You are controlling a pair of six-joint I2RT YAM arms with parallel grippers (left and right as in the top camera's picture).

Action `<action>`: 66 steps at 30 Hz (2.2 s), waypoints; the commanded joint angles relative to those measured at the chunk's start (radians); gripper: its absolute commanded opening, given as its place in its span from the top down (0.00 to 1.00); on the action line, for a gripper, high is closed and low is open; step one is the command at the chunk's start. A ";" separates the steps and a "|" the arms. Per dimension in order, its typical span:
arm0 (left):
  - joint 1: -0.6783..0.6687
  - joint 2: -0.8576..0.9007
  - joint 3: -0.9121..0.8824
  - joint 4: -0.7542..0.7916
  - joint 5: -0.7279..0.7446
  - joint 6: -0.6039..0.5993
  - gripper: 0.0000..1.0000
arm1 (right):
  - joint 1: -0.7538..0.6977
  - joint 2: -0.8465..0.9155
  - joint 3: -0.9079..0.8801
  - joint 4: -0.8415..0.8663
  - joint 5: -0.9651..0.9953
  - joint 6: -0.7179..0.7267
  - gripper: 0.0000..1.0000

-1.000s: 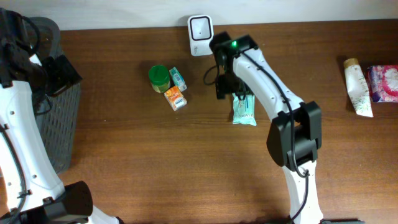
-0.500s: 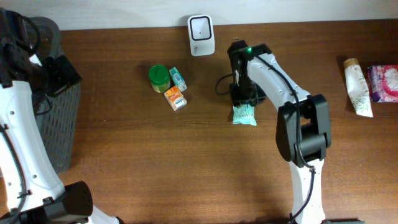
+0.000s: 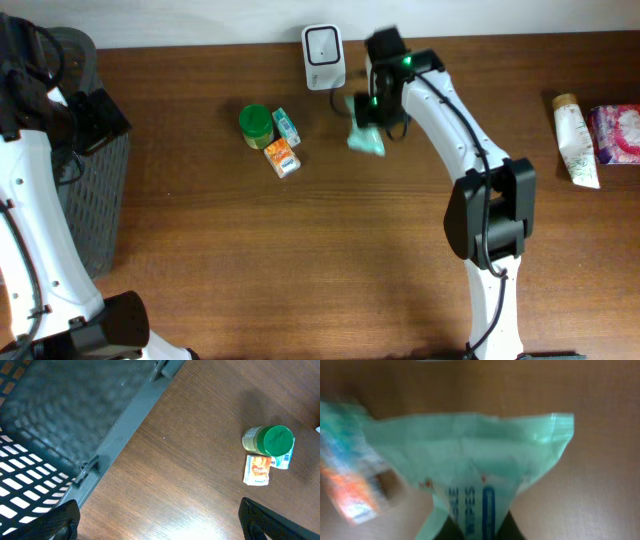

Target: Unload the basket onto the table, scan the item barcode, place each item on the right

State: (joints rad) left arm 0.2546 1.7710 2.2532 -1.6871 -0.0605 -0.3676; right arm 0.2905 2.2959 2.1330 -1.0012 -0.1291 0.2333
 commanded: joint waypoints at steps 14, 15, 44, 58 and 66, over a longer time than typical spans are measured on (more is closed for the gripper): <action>0.004 -0.021 -0.001 -0.001 -0.008 -0.014 0.01 | 0.050 0.161 0.040 0.850 0.142 -0.178 0.96; 0.004 -0.021 -0.001 -0.001 -0.008 -0.014 0.01 | 0.050 0.163 0.040 0.850 0.153 -0.178 0.96; 0.004 -0.021 -0.001 -0.001 -0.008 -0.013 0.01 | -0.529 0.018 0.012 -0.123 0.299 -0.338 0.60; 0.004 -0.021 -0.001 -0.001 -0.008 -0.013 0.01 | -0.552 0.018 0.012 -0.214 -0.078 -0.199 0.33; 0.004 -0.021 -0.001 -0.001 -0.008 -0.013 0.01 | -0.263 0.018 0.012 -0.229 -0.364 -0.198 0.11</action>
State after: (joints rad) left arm 0.2546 1.7710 2.2532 -1.6875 -0.0601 -0.3676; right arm -0.0486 2.3493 2.1513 -1.2297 -0.4122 0.0303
